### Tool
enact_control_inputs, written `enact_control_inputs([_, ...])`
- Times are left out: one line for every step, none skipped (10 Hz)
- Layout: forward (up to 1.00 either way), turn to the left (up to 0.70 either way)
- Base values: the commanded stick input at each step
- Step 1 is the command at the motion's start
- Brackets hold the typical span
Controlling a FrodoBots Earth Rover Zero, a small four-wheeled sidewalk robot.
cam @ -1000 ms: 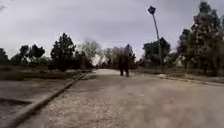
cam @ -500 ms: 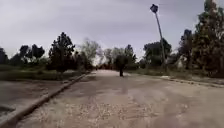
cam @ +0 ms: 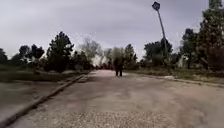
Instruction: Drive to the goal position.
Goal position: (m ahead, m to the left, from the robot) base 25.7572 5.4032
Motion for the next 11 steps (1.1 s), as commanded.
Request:
enact_control_inputs([0.7, 0.0])
enact_control_inputs([0.7, 0.0])
enact_control_inputs([0.7, 0.0])
enact_control_inputs([0.7, 0.0])
enact_control_inputs([0.7, 0.0])
enact_control_inputs([0.7, 0.0])
enact_control_inputs([0.7, 0.0])
enact_control_inputs([0.7, 0.0])
enact_control_inputs([0.7, 0.0])
enact_control_inputs([0.7, 0.0])
enact_control_inputs([0.7, 0.0])
